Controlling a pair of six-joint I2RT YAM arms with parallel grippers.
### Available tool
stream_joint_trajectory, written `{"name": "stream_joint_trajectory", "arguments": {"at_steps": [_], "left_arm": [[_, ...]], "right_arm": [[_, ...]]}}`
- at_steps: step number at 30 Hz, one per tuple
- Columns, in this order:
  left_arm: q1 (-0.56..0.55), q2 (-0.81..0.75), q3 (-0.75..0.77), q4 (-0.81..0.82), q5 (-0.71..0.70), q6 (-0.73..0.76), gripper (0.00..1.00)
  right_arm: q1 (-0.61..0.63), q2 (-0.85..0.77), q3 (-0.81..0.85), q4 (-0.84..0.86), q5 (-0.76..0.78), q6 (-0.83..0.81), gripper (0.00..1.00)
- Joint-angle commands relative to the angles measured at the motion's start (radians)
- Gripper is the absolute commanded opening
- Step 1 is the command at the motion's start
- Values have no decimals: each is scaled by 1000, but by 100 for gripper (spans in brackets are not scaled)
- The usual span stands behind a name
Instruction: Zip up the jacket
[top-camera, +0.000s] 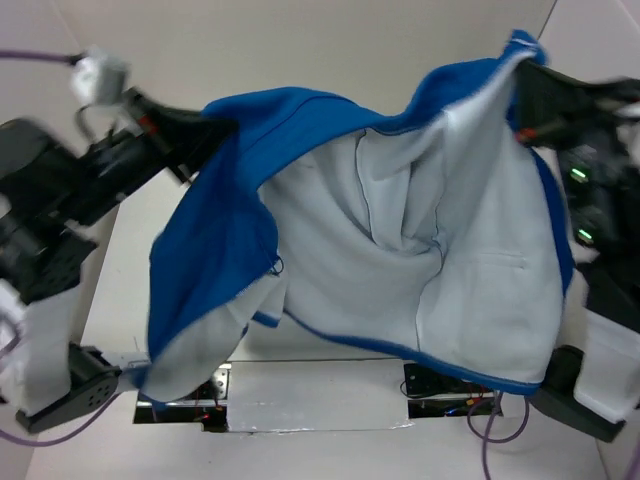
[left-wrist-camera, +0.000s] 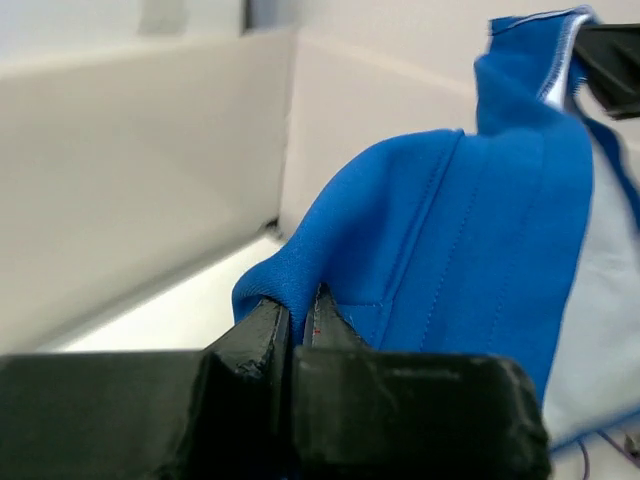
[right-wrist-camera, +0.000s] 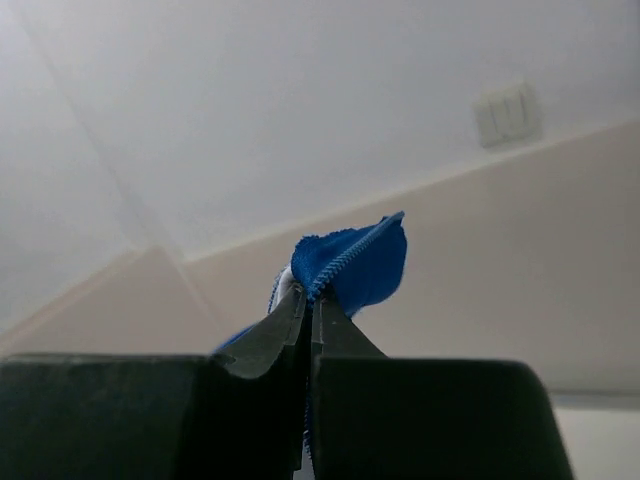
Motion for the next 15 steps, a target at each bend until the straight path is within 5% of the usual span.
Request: {"name": "stream_joint_trajectory", "arguments": {"at_steps": [1, 6, 9, 11, 13, 14, 15], "left_arm": [[24, 178, -1, 73, -187, -64, 0], [224, 413, -106, 4, -145, -210, 0], [289, 694, -108, -47, -85, -249, 1], [313, 804, -16, -77, 2, -264, 38], [338, 933, 108, -146, 70, -267, 99], [349, 970, 134, -166, 90, -252, 99], [350, 964, 133, -164, 101, -250, 99]], "right_arm": [[-98, 203, -37, -133, 20, 69, 0], [-234, 380, -291, -81, -142, 187, 0], [-277, 512, -456, 0, -205, 244, 7], [-307, 653, -429, -24, -216, 278, 14], [-322, 771, -326, -105, -216, 281, 43], [-320, 791, -288, -124, -208, 279, 81], [-317, 788, -298, -126, -196, 275, 98]]}}
